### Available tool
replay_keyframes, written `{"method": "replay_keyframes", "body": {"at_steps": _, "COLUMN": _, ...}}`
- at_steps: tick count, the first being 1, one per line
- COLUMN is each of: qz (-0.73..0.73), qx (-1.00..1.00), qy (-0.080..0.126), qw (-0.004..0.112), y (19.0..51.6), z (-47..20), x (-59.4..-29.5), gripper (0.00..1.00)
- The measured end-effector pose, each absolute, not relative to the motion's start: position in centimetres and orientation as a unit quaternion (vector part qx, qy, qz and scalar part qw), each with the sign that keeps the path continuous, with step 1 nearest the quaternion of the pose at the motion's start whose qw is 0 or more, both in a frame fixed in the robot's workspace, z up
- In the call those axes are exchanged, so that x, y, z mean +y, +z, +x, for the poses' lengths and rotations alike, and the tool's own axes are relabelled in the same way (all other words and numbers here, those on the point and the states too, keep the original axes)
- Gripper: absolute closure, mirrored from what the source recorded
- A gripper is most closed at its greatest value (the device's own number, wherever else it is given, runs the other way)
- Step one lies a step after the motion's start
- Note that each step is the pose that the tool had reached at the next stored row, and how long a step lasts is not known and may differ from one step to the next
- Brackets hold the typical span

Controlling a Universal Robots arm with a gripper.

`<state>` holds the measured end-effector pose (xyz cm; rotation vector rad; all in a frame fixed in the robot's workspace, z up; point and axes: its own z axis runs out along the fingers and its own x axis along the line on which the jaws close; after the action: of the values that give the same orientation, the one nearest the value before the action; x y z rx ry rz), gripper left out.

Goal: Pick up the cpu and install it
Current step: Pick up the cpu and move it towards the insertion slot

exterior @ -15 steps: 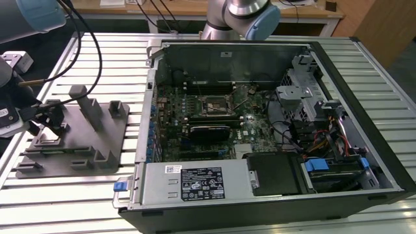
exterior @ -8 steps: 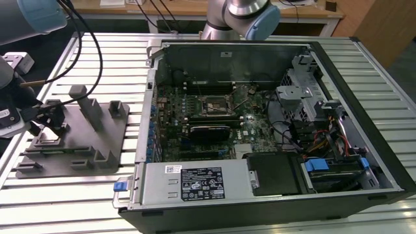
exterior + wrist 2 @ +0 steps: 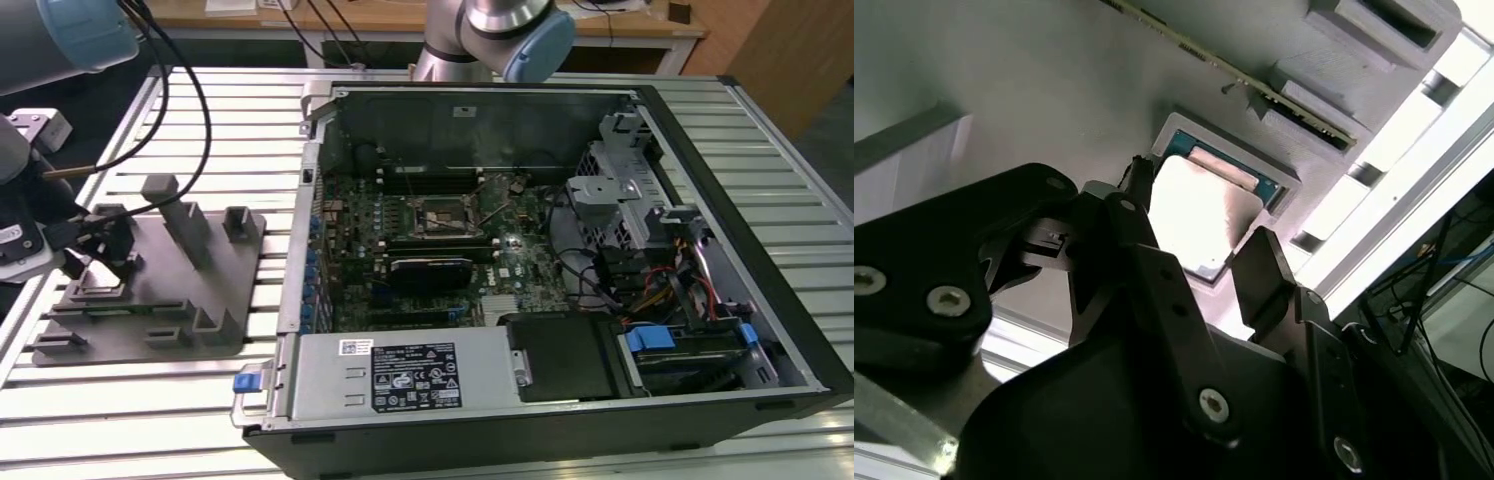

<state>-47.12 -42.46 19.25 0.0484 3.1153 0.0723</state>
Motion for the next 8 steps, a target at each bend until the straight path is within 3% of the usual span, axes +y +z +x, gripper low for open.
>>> {"method": "replay_keyframes", "body": {"at_steps": 8, "qz": 0.016, "qx": 1.0, "qy": 0.023, "qw": 0.013, "y": 18.87, "z": -47.17, "x": -42.34, "gripper": 0.41}}
